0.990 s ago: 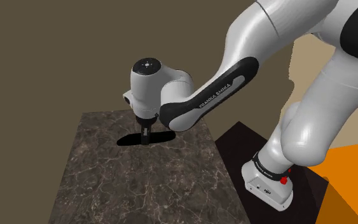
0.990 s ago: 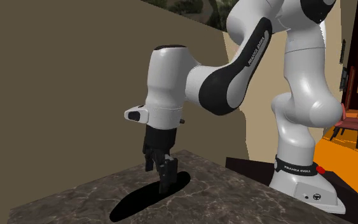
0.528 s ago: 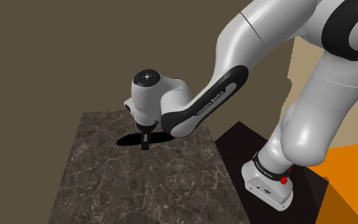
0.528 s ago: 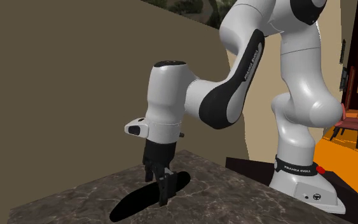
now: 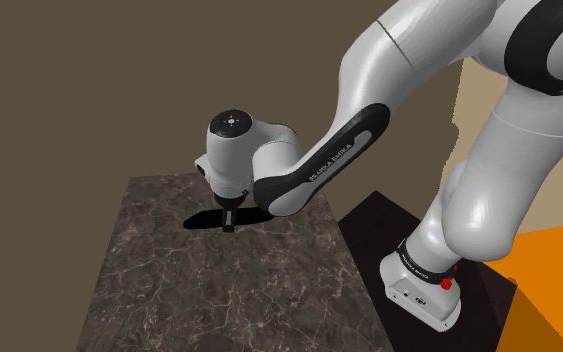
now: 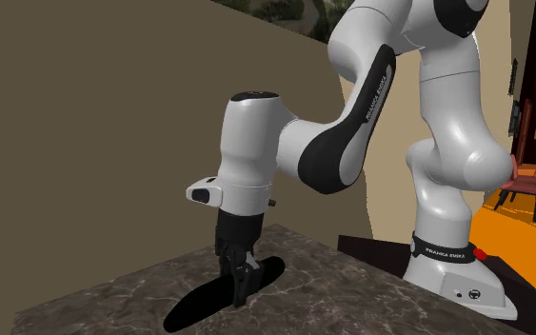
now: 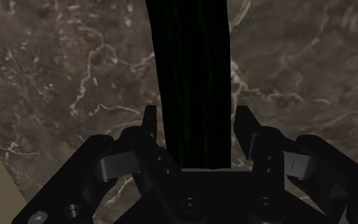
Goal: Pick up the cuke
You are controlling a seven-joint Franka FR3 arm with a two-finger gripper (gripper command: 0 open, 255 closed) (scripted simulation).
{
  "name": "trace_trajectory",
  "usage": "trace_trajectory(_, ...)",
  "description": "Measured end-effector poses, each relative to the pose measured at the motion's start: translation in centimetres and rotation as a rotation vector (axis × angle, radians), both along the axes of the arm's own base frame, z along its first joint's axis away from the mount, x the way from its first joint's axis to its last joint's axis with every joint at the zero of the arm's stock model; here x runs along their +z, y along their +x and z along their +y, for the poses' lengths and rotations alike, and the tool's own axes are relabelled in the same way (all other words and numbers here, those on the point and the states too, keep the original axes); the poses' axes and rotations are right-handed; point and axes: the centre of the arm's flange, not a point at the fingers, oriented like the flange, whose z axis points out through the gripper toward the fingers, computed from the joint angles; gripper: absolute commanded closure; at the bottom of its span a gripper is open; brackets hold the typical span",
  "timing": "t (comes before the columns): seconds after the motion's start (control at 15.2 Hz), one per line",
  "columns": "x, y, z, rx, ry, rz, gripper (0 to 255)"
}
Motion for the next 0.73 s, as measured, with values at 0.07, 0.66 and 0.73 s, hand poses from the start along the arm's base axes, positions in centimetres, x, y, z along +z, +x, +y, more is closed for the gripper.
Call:
trace_trajectory(0.07, 0.0, 0.0, 0.0, 0.000, 0.000, 0.000, 255)
trace_trajectory(0.66, 3.6, 0.0, -0.1, -0.002, -0.001, 0.002, 255)
trace_trajectory(0.73, 4.1, 0.1, -0.2, -0.002, -0.001, 0.002, 255)
